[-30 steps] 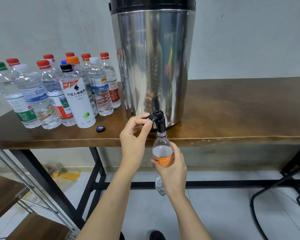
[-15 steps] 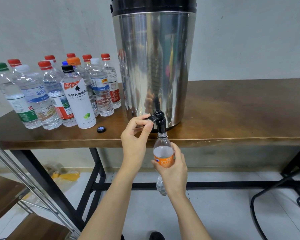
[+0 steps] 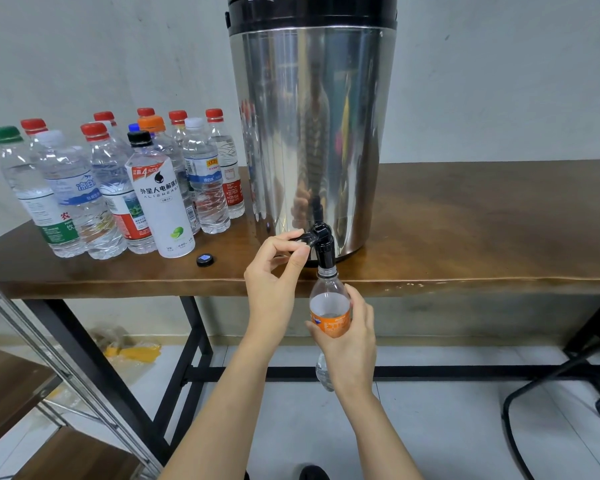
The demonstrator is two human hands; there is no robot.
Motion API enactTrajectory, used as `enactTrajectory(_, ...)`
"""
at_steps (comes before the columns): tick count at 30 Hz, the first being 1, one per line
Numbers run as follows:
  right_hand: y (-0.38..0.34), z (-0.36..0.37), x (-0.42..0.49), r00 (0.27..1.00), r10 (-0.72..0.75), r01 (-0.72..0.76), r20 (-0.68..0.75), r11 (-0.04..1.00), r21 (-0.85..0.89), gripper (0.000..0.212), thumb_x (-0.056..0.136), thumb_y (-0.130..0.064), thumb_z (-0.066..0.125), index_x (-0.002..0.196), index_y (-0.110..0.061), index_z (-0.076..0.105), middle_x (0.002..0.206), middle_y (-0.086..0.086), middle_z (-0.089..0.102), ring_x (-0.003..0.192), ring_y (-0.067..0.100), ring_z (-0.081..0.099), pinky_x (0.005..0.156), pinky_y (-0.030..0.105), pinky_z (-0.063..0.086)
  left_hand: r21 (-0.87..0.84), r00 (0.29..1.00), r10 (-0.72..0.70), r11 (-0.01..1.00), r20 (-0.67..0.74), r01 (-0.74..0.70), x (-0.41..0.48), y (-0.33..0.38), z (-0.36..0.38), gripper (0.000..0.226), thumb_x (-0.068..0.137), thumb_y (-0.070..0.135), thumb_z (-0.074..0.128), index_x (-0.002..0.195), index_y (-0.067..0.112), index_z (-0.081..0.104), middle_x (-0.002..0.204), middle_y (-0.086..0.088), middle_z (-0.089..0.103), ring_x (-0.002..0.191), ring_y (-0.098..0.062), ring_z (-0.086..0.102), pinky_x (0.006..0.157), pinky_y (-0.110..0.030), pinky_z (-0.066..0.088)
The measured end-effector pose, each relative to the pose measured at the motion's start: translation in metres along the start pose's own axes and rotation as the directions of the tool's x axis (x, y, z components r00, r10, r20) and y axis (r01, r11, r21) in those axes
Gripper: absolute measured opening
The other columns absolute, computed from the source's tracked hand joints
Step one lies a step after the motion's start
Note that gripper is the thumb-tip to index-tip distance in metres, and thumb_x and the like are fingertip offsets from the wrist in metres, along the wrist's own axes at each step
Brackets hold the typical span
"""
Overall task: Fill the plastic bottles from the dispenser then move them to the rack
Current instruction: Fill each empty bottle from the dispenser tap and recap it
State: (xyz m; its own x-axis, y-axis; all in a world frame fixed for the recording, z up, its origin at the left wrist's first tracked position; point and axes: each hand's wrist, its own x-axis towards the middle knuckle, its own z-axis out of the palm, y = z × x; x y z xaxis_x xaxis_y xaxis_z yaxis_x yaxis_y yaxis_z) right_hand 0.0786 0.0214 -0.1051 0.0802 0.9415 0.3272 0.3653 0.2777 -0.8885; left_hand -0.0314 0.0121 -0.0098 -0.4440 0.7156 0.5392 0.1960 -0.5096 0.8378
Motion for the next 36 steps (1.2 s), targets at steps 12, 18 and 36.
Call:
enactTrajectory(12,-0.0012,0.0006,0.0009,1.0,0.005,-0.005,-0.007,1.0,0.01,0.083,0.07,-0.031,0.088,0.138,-0.038,0.041,0.121,-0.021,0.039,0.101,0.0,0.044,0.079,0.026,0.049,0.002,1.0,0.012,1.0,-0.002,-0.012,0.0005,0.0003,0.0003,0.012,0.088,0.026,0.066,0.08,0.036,0.067,0.112,0.013,0.07,0.111,-0.02,0.064,0.097,-0.048,0.05)
enactTrajectory(18,-0.0003,0.0013,0.0007,1.0,0.004,-0.004,-0.013,1.0,0.01,0.084,0.069,-0.031,0.089,0.138,-0.035,0.042,0.127,-0.015,0.045,0.104,0.001,0.045,0.08,0.027,0.05,0.001,1.0,0.018,1.0,0.005,-0.018,0.0006,-0.001,0.0003,0.009,0.088,0.025,0.065,0.08,0.029,0.067,0.112,0.013,0.07,0.112,-0.017,0.064,0.096,-0.048,0.05)
enactTrajectory(36,-0.0026,-0.0023,-0.0022,1.0,-0.021,0.023,0.017,0.992,-0.125,0.085,0.078,-0.034,0.081,0.145,-0.039,0.03,0.13,-0.014,0.038,0.103,0.014,0.057,0.072,0.029,0.051,0.0,1.0,0.001,1.0,-0.004,-0.001,-0.0002,-0.0006,0.0008,0.016,0.092,0.01,0.066,0.082,0.023,0.067,0.111,0.013,0.071,0.11,-0.014,0.064,0.096,-0.043,0.05)
